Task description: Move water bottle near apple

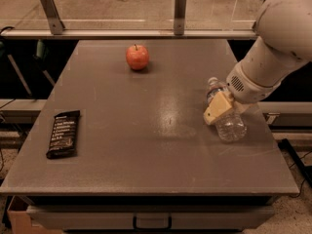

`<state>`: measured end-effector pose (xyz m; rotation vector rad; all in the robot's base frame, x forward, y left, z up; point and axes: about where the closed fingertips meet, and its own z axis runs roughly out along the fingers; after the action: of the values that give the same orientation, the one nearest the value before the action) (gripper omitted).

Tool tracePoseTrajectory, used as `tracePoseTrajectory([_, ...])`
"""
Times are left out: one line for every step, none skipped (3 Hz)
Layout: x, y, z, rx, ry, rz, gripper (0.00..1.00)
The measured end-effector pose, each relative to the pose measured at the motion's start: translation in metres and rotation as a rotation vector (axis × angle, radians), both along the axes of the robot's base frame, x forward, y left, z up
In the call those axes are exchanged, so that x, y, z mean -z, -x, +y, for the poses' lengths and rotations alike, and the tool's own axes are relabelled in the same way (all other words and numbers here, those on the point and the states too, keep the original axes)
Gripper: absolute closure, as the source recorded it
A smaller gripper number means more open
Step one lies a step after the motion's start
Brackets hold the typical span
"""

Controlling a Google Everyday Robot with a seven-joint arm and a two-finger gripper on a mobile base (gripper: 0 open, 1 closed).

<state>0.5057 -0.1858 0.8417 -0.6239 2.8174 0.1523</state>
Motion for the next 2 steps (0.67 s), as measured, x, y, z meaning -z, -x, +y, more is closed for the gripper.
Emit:
tracePoseTrajectory([-0.008,0.001,0.001,-0.009,0.012,-0.027,0.63])
tracePoseTrajectory([-0.028,0.003,-0.013,0.006,0.082,-0.095,0.88])
